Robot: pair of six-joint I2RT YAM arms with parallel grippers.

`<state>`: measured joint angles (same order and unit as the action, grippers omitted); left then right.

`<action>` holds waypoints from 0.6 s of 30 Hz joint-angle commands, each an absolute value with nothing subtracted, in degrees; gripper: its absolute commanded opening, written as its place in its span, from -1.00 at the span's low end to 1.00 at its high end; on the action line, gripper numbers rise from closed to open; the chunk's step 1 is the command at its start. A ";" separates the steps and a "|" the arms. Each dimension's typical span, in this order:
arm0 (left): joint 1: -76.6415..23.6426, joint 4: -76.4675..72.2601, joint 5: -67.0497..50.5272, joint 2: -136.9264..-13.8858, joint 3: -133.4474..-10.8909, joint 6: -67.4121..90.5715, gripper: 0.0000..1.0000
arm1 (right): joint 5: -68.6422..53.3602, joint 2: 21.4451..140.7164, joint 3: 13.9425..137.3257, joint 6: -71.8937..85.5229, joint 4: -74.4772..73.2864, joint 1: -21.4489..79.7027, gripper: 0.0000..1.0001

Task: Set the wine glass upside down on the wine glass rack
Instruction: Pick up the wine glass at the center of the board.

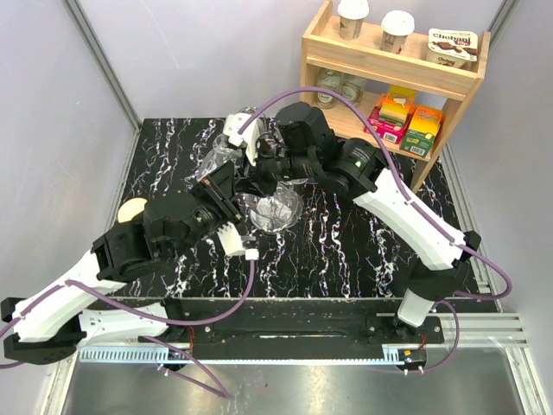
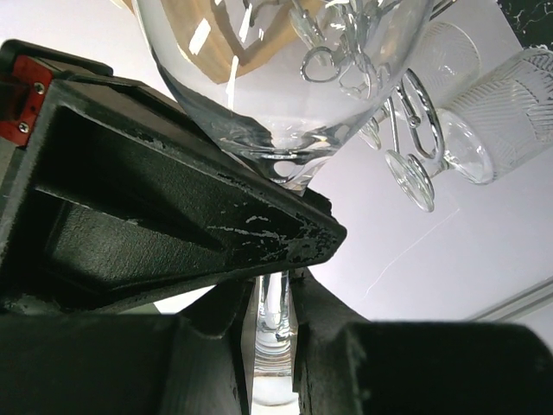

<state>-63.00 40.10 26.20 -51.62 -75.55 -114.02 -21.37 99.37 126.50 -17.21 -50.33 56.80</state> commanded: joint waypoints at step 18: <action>-63.72 11.26 22.59 -58.01 -81.30 -144.58 -0.35 | -9.67 96.86 123.93 -22.23 -52.29 58.27 -1.00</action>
<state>-62.65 28.14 26.02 -56.82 -76.53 -113.86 -10.46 95.26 125.93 -21.02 -50.83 57.06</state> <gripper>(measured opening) 0.279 0.263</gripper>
